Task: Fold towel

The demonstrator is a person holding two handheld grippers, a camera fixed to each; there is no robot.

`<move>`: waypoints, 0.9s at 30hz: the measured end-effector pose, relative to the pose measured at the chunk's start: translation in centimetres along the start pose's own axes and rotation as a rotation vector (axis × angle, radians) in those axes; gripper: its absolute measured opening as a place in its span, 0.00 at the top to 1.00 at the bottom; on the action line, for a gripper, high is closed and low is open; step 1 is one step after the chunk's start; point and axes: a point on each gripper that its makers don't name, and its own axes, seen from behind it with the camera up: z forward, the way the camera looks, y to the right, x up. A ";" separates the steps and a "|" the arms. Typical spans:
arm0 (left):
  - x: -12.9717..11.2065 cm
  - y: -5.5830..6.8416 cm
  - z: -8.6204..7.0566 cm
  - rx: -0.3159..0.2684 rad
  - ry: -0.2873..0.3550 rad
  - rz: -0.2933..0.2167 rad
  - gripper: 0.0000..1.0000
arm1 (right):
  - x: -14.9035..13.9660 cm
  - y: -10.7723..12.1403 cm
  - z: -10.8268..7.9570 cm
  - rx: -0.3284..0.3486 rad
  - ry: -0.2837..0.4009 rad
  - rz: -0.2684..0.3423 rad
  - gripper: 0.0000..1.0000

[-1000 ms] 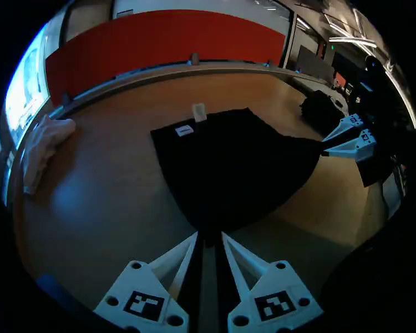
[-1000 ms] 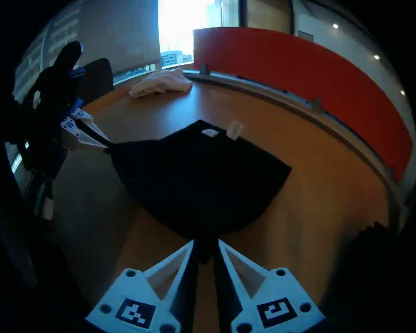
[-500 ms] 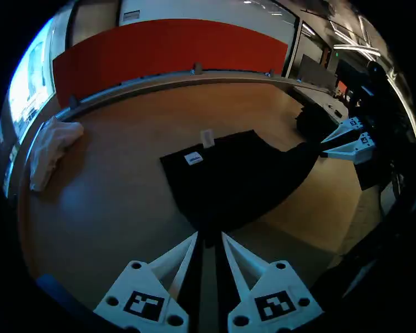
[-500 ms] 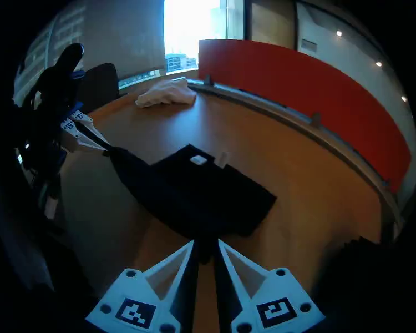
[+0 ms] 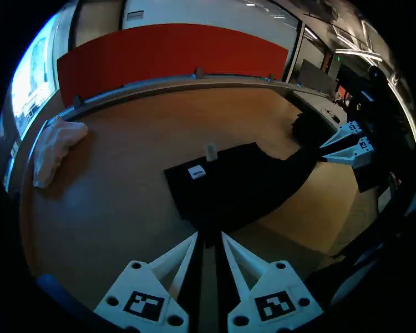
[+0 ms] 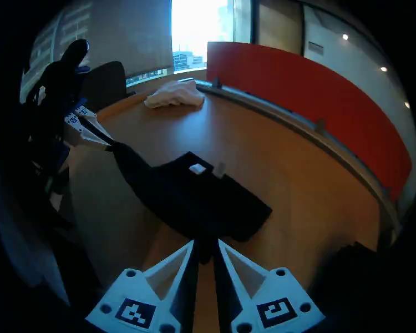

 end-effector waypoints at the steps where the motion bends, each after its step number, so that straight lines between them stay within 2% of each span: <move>1: 0.0 0.1 -0.1 -0.001 0.000 0.000 0.86 | 0.1 -0.1 -0.1 0.001 -0.001 -0.002 0.84; 12: -0.3 0.6 -1.2 -0.012 -0.005 -0.008 0.86 | 0.2 -0.8 -0.9 0.018 -0.009 -0.002 0.84; 27: 0.0 0.6 -0.2 -0.024 -0.007 -0.008 0.86 | -0.5 -0.6 0.0 0.023 -0.026 0.009 0.84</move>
